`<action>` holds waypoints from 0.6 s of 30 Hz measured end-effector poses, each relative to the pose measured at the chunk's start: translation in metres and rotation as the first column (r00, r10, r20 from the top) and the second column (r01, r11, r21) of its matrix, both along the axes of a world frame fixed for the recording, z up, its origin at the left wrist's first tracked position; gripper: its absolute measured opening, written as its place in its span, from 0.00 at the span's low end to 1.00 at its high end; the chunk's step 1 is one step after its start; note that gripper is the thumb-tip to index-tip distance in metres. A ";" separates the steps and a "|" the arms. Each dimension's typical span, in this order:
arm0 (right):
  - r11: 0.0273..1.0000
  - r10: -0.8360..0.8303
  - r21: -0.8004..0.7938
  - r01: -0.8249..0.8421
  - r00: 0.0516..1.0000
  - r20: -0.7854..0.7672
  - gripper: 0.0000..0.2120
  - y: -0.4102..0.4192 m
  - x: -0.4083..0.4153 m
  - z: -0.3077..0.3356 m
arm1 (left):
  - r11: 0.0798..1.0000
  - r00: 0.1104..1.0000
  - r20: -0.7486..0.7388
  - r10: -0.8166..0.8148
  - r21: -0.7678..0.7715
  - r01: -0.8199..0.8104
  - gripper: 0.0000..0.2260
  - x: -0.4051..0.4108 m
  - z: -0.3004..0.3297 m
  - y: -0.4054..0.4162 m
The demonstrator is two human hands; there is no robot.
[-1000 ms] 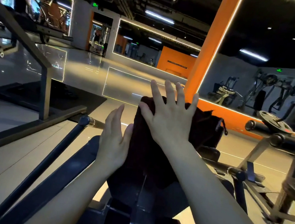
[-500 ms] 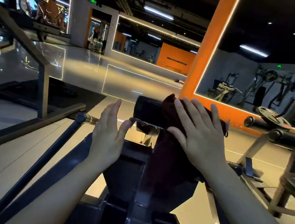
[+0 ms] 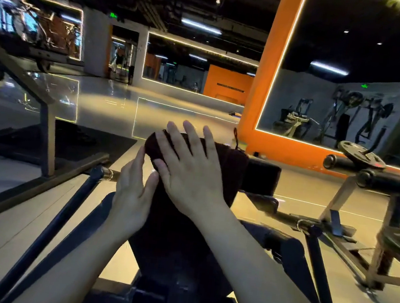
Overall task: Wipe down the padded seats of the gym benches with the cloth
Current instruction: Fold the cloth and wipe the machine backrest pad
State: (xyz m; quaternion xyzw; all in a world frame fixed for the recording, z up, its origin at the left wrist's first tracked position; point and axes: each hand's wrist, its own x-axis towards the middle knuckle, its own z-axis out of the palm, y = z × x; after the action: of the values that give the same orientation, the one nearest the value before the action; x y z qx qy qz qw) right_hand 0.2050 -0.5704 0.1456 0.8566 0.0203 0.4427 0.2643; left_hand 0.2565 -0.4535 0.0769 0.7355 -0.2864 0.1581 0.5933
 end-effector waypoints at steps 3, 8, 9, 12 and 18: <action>0.999 0.011 -0.044 -0.012 1.000 -0.011 0.27 -0.005 0.001 0.000 | 0.999 0.999 -0.011 0.036 0.016 -0.036 0.29 -0.005 0.001 -0.001; 0.993 0.015 0.112 -0.029 0.993 0.116 0.26 -0.035 -0.024 -0.009 | 0.988 0.991 0.067 0.117 0.097 -0.123 0.30 -0.007 0.001 0.002; 0.990 -0.002 0.139 -0.018 0.990 0.138 0.26 -0.045 -0.032 -0.010 | 0.985 0.990 0.076 0.118 0.121 -0.126 0.30 -0.006 0.001 0.004; 0.980 0.006 0.196 -0.043 0.983 0.181 0.26 -0.080 -0.055 -0.012 | 0.986 0.993 0.037 0.108 0.122 -0.111 0.29 -0.008 0.005 0.001; 0.929 0.040 0.347 -0.131 0.966 0.257 0.25 -0.096 -0.065 -0.024 | 1.000 0.981 -0.193 -0.024 -0.011 0.022 0.32 -0.017 0.009 -0.008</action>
State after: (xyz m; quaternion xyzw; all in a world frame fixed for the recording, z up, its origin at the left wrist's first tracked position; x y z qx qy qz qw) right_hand 0.1396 -0.6668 0.1211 0.8274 -0.0567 0.5525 0.0834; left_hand 0.2391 -0.4610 0.0861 0.7414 -0.2354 0.0804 0.6233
